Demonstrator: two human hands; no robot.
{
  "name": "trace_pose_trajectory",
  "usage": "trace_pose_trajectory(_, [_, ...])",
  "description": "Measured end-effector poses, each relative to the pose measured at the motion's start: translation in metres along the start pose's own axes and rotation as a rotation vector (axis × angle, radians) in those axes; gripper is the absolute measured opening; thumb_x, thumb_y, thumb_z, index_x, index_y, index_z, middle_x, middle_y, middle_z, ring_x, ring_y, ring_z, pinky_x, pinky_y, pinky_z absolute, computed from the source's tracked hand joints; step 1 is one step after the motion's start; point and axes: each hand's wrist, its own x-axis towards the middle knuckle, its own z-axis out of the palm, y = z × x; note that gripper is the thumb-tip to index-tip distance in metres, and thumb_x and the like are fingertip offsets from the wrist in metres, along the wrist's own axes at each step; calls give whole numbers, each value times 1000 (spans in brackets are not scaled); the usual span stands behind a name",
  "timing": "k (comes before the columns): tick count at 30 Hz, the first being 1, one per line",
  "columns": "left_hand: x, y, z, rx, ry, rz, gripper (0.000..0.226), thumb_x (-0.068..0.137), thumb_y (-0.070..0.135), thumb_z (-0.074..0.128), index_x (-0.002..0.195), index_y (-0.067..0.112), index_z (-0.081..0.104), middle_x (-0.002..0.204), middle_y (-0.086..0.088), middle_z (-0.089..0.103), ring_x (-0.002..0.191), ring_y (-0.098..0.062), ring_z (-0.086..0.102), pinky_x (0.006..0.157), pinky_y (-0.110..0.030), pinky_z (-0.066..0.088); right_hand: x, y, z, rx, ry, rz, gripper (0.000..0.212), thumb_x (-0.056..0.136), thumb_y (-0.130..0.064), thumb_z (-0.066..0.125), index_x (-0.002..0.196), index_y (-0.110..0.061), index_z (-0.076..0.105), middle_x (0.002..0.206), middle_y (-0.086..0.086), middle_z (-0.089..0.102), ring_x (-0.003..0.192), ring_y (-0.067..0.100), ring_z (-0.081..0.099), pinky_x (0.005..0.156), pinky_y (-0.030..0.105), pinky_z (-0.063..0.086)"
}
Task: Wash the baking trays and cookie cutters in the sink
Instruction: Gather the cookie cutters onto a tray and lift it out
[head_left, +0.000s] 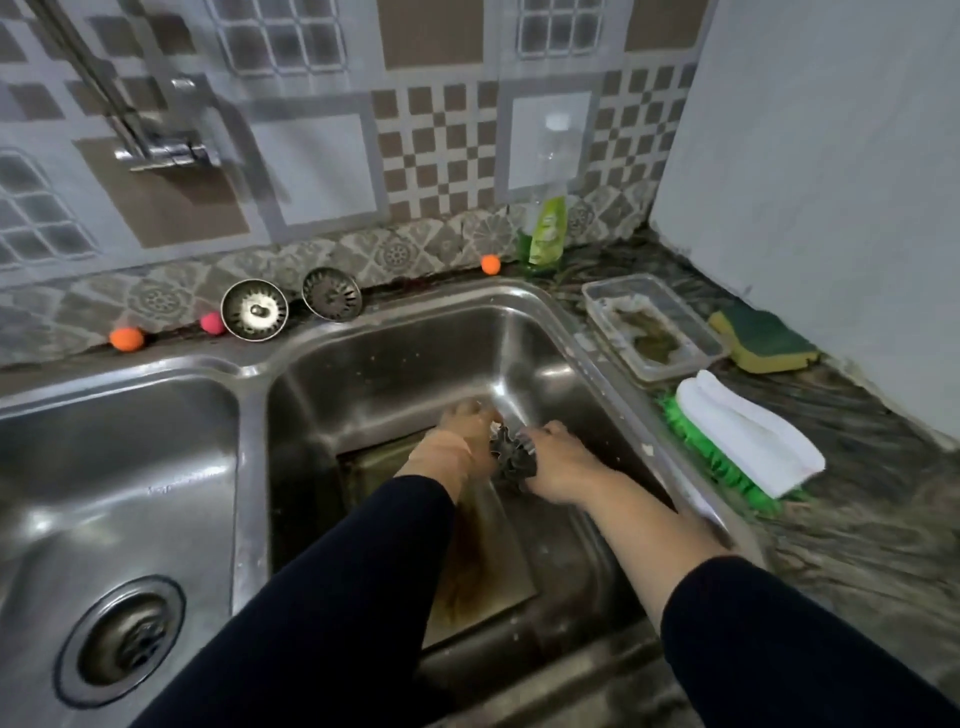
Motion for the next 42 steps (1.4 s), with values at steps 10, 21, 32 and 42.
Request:
trace_pose_trajectory(10, [98, -15, 31, 272, -137, -4, 95, 74, 34, 73, 148, 35, 14, 156, -1, 14, 141, -31, 22, 112, -51, 29, 67, 21, 44, -117, 74, -8, 87, 78, -32, 73, 145, -16, 20, 139, 8, 26, 126, 28, 34, 93, 40, 44])
trace_pose_trajectory(21, [118, -16, 41, 343, -106, 57, 56, 77, 33, 66, 127, 49, 45, 117, 3, 55, 105, -23, 58, 86, -40, 53, 79, 24, 58, 43, 230, 5, 55, 83, -19, 64, 132, -16, 39, 130, 9, 39, 118, 29, 38, 71, 34, 42])
trace_pose_trajectory(32, [103, -6, 9, 145, 47, 137, 62, 81, 17, 69, 137, 34, 47, 134, 3, 54, 120, -22, 53, 100, -36, 46, 67, 16, 30, 22, 328, 22, 67, 81, -26, 69, 139, -25, 36, 135, 7, 34, 127, 26, 35, 83, 37, 47])
trace_pose_trajectory(42, [30, -19, -41, 74, 68, -91, 54, 79, 25, 72, 129, 32, 53, 119, 1, 58, 103, -23, 58, 88, -36, 51, 26, -26, -12, 86, 230, -198, 68, 81, -10, 66, 140, -29, 38, 144, 2, 33, 134, 25, 33, 105, 42, 41])
